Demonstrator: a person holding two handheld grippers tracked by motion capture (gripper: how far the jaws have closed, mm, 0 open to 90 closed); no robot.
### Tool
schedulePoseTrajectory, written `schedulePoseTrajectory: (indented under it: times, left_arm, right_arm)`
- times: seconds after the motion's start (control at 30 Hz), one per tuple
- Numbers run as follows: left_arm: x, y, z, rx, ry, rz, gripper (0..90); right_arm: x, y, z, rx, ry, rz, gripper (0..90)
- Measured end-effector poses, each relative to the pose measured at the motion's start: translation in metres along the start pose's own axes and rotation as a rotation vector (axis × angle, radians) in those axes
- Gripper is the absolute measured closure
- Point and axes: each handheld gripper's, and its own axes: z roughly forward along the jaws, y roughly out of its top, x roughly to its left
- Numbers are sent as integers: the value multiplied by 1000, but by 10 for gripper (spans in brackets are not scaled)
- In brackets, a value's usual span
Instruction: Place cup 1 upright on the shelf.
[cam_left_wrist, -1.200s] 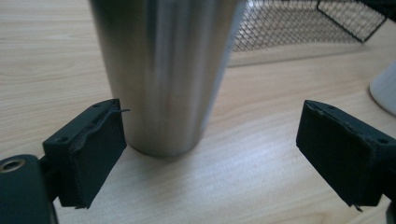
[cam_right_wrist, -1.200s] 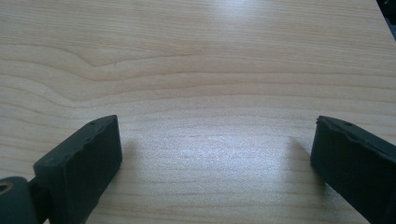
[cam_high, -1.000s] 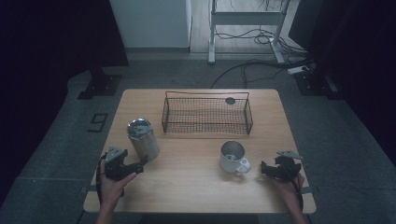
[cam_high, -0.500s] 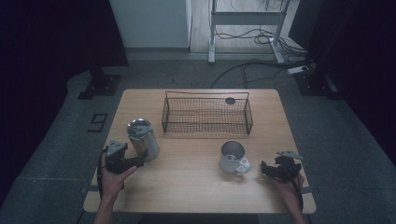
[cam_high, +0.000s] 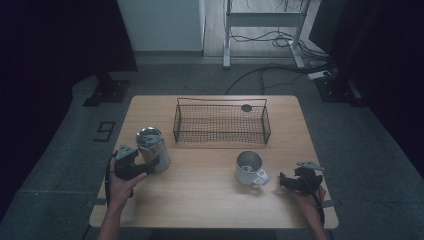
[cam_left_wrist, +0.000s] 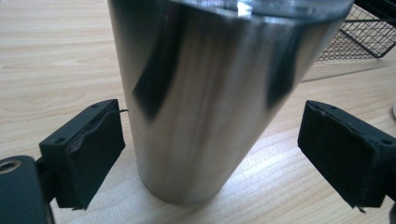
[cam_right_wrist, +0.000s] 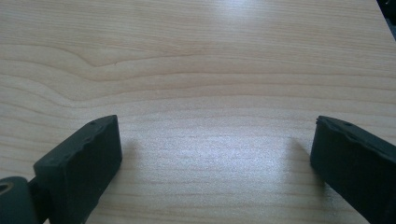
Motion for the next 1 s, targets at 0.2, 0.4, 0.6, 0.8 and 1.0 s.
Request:
schedulePoseTrajectory:
  times: [0.2,0.4,0.6,0.8,1.0]
  left_arm:
    - [-1,8,4,14,-2,9,72]
    - [-2,11,12,21,26,18,65]
    - [0,13,22,14,21,40,39]
    - [-1,13,28,-1,33,57,27]
    - [-5,13,36,-22,73,74,26]
  right_arm:
    - [0,0,0,0,0,0,21]
    - [0,0,0,0,1,0,22]
    - [0,0,0,0,1,1,22]
    - [0,0,0,0,2,0,22]
    - [0,0,0,-1,2,0,23]
